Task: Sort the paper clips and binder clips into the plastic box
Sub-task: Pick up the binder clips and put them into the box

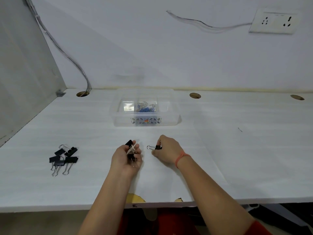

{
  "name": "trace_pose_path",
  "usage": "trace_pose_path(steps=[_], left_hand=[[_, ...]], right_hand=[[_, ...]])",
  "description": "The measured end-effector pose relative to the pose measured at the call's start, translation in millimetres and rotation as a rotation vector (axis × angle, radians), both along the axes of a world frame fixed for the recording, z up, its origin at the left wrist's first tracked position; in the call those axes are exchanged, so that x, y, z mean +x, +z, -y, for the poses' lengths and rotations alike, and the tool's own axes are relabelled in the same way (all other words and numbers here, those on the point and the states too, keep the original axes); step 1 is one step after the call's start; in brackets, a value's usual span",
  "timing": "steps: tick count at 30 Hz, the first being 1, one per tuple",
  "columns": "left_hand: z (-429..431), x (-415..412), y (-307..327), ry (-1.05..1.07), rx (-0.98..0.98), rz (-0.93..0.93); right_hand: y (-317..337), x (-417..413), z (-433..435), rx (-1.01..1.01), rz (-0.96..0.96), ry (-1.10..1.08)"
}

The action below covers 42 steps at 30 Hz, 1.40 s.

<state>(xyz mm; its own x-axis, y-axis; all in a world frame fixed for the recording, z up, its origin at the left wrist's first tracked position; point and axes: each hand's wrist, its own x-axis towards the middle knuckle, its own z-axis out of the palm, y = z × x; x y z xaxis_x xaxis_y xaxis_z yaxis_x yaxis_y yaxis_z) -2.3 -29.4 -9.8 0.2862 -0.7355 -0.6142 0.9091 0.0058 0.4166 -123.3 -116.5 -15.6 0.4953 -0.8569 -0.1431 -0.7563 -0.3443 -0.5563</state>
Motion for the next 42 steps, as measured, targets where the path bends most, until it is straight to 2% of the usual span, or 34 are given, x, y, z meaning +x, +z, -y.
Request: trace_pose_path(steps=[3, 7, 9, 12, 14, 16, 18, 22, 26, 29, 32, 34, 39, 42], left_hand=[[-1.3, -0.4, 0.6, -0.050, 0.030, 0.098], [-2.0, -2.7, 3.3, -0.065, 0.032, 0.155], [-1.7, -4.3, 6.5, -0.068, 0.035, 0.178], [0.0, -4.5, 11.3, -0.054, 0.052, 0.185], [3.2, -2.9, 12.9, -0.046, 0.063, 0.151], [9.4, -2.1, 14.6, -0.035, 0.057, 0.093], [16.7, -3.4, 17.4, -0.019, 0.048, 0.014], [44.9, -10.6, 38.8, -0.030, 0.006, -0.069], [92.7, -13.5, 75.1, 0.000, -0.060, 0.005], [135.2, -14.1, 93.1, -0.012, -0.074, 0.057], [174.5, -13.4, 98.9, -0.016, -0.043, 0.124], [199.5, -10.0, 97.0, -0.042, 0.035, 0.240], [234.7, 3.9, 75.4, -0.317, 0.162, 0.485], [239.2, 7.4, 67.0, -0.431, 0.148, 0.611]], right_hand=[[-1.8, -2.6, -2.1, -0.031, 0.042, -0.006], [-14.8, -7.7, -4.9, -0.047, 0.211, -0.045], [-17.0, -8.1, -5.9, 0.177, 0.397, -0.146], [-2.9, -8.6, -4.5, 0.751, 0.878, -0.396], [8.2, -10.6, -2.6, 1.035, 1.179, -0.557], [14.7, -12.6, 1.4, 1.179, 1.415, -0.674], [17.7, -13.5, 5.1, 1.215, 1.496, -0.707], [35.2, -11.1, 20.6, 1.169, 1.463, -0.673], [73.5, -7.0, 48.7, 1.117, 1.593, -0.648], [96.9, 2.2, 77.9, 1.029, 1.566, -0.628], [106.1, 16.5, 112.0, 0.867, 1.372, -0.646], [106.5, 27.2, 134.1, 0.768, 1.236, -0.632], [91.7, 44.5, 170.4, 0.680, 0.809, -0.543], [80.7, 47.2, 177.2, 0.680, 0.760, -0.548]])
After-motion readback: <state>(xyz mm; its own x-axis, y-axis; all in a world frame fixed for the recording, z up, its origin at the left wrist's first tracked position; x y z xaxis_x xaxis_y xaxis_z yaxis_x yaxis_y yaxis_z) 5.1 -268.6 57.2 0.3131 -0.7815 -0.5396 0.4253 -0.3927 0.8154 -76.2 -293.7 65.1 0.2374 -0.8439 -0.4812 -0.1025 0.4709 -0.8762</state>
